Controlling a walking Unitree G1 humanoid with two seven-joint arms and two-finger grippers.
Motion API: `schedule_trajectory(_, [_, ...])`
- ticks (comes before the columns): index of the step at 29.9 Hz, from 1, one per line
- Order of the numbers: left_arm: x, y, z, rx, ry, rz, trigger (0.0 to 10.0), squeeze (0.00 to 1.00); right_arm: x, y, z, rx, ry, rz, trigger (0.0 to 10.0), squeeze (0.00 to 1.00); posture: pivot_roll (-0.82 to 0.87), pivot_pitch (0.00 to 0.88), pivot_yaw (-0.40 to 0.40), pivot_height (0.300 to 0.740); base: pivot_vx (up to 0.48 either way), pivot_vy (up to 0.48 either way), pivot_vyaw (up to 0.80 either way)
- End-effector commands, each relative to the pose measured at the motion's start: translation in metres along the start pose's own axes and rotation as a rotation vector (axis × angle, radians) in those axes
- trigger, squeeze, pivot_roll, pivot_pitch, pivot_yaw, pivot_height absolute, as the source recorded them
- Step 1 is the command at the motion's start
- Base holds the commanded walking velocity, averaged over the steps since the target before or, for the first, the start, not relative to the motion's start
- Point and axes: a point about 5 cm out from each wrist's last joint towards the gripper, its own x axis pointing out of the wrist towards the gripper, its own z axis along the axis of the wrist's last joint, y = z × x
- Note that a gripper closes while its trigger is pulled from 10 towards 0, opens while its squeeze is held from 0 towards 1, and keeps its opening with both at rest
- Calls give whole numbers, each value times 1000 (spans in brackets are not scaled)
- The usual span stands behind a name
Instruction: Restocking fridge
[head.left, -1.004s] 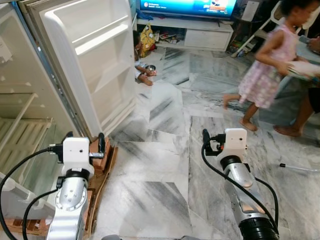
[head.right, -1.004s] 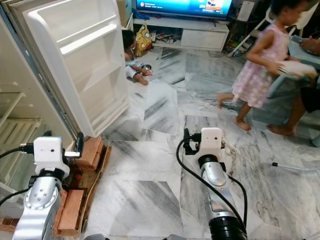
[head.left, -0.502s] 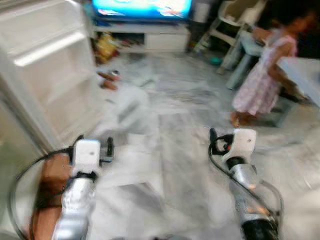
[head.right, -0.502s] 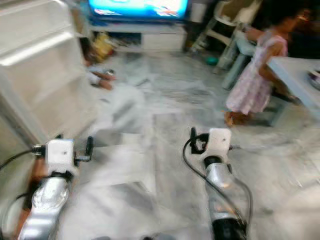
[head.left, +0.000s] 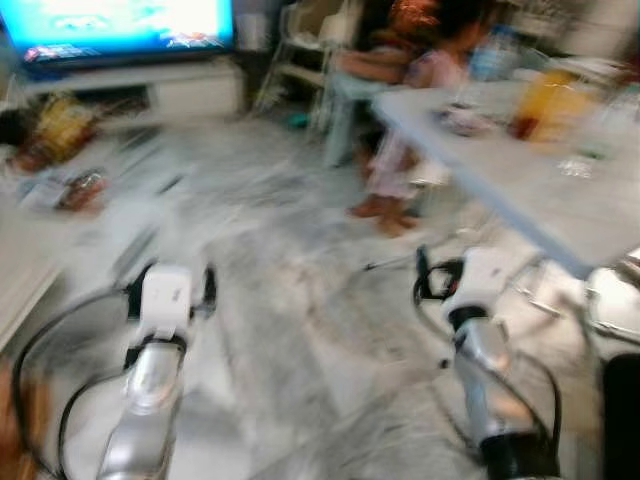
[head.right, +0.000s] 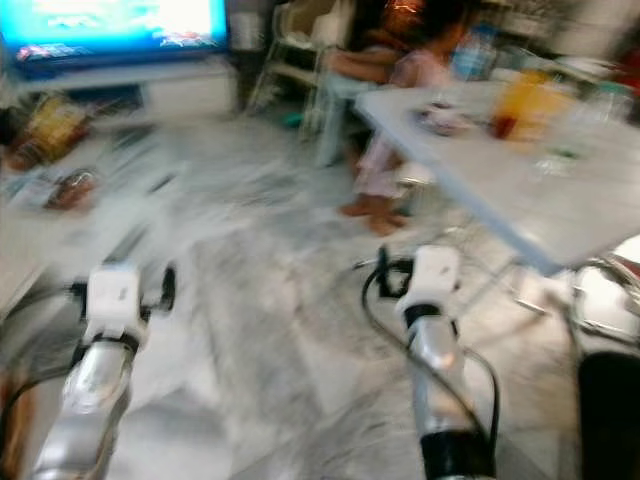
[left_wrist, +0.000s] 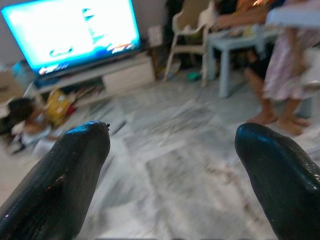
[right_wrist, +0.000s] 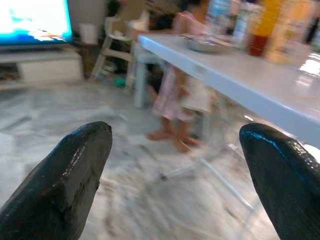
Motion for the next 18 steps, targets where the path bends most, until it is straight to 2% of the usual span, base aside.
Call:
schedule_trajectory(1, [0, -6, -2, -10, 11, -9, 10000, 0, 5, -2, 13, -10, -51, 0, 10000, 0, 43, 0, -8, 740, 465, 0, -800])
schedule_trajectory(4, [1, -8, -1, -17, 12, -6, 10000, 0, 5, -1, 14, -6, -54, 0, 10000, 0, 42, 0, -6, 740, 480, 0, -800])
schedule_trajectory(15, [1, -12, -2, -34, 8, -8, 10000, 0, -1, 2, 12, -15, -59, 12, 10000, 0, 23, 0, 3, 740, 480, 0, 0])
schedule_trajectory(18, [2, -16, -2, -41, 1, -39, 10000, 0, -3, 0, 12, -19, -60, 3, 10000, 0, 7, 0, 9, 740, 475, 0, 0])
